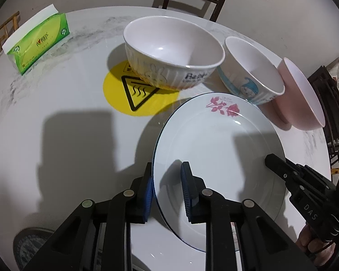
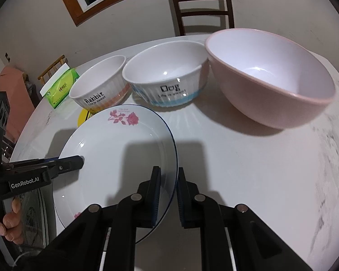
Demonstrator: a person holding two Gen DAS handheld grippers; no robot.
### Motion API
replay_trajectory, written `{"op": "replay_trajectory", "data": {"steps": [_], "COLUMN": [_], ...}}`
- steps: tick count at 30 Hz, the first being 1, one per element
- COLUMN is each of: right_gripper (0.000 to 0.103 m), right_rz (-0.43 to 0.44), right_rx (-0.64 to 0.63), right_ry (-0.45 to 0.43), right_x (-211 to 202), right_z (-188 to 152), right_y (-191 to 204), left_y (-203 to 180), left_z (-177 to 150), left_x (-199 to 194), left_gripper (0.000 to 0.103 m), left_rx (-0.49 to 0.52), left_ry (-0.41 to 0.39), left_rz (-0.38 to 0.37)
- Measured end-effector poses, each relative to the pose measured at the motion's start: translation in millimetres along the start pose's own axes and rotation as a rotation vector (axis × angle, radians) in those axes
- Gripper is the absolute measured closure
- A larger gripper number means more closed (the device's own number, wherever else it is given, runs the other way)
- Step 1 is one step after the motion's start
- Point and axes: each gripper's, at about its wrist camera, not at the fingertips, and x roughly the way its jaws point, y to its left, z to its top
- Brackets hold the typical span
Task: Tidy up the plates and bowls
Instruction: 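Place the left tool fingers around the white plate's rim, then close the left tool on the plate rim and lift the plate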
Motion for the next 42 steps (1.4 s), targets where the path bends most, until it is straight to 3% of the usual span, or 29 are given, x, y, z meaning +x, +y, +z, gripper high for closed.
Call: {"op": "replay_trajectory", "data": {"steps": [25, 42], "right_gripper": [0.089, 0.089], "right_rz": [-0.017, 0.035], "right_rx": [0.044, -0.049], "right_ry": [-0.038, -0.064], "right_x": [-41, -66], "right_z": [-26, -45], "right_y": [5, 68], "left_y": [-19, 23], "left_z": [-26, -66], "left_x": [-30, -83], "left_gripper": [0.085, 0.085], "left_rx": [0.032, -0.039], "left_ry": [-0.025, -0.08], "left_rz": [-0.004, 0.029]}}
